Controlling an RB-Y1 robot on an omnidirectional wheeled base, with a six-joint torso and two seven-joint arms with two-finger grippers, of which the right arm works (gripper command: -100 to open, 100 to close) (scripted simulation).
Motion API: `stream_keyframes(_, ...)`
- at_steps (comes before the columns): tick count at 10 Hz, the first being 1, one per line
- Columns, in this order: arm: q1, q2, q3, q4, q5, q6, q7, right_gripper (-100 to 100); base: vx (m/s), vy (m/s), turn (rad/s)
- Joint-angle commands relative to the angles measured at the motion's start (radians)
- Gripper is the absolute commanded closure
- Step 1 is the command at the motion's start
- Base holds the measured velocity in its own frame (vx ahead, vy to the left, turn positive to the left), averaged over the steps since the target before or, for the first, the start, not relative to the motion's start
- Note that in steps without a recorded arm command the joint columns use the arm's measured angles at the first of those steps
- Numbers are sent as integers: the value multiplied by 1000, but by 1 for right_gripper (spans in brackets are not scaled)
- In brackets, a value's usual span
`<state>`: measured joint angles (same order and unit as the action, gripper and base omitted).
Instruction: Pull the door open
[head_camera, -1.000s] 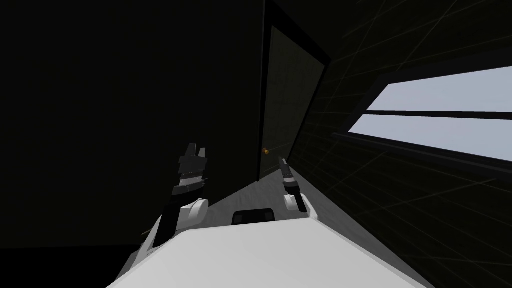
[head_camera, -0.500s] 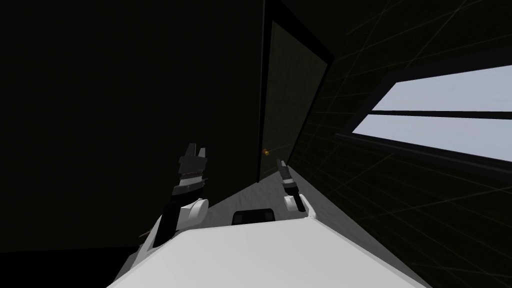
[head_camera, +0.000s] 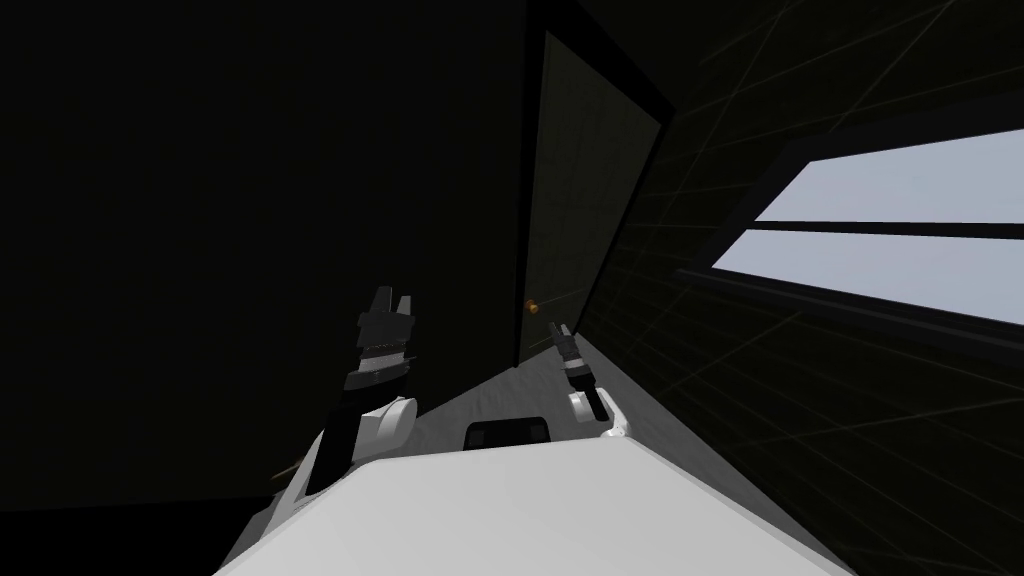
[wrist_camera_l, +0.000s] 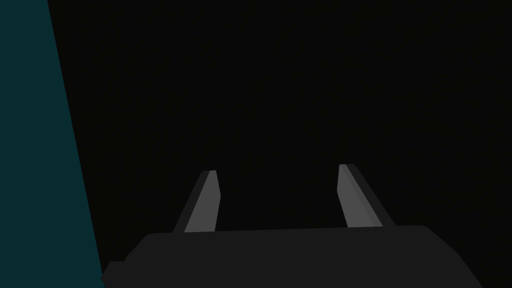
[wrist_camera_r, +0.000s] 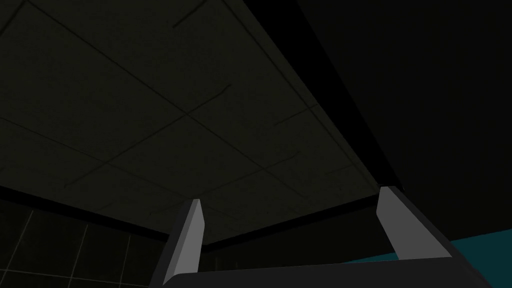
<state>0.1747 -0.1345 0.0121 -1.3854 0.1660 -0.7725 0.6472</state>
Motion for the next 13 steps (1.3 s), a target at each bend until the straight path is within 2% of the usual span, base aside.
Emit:
stream_keyframes(1,-8,-1,1,32,9,-7,18,-100,39,-21,15)
stream_keyframes(2,-26,-8,-1,66,24,-21,47,-100,50,-22,22)
stream_keyframes(3,-26,-8,-1,82,24,-21,47,-100,48,-21,16)
stream_keyframes(4,-44,-15,-3,115,39,-34,75,-100,50,-13,18)
stream_keyframes(5,-44,-15,-3,130,39,-34,75,-100,46,-15,14)
stream_keyframes(6,-61,-22,-4,170,54,-47,103,-100,54,-33,29)
stream_keyframes(7,-61,-22,-4,179,54,-47,103,-100,43,-30,12)
stream_keyframes(8,-79,-29,-6,215,70,-60,130,-100,52,-19,20)
stream_keyframes(11,-95,-36,-7,273,84,-72,156,-100,50,-17,15)
stream_keyframes(12,-112,-42,-9,310,98,-85,183,-100,49,-29,19)
stream_keyframes(13,-112,-42,-9,319,98,-85,183,-100,44,-25,18)
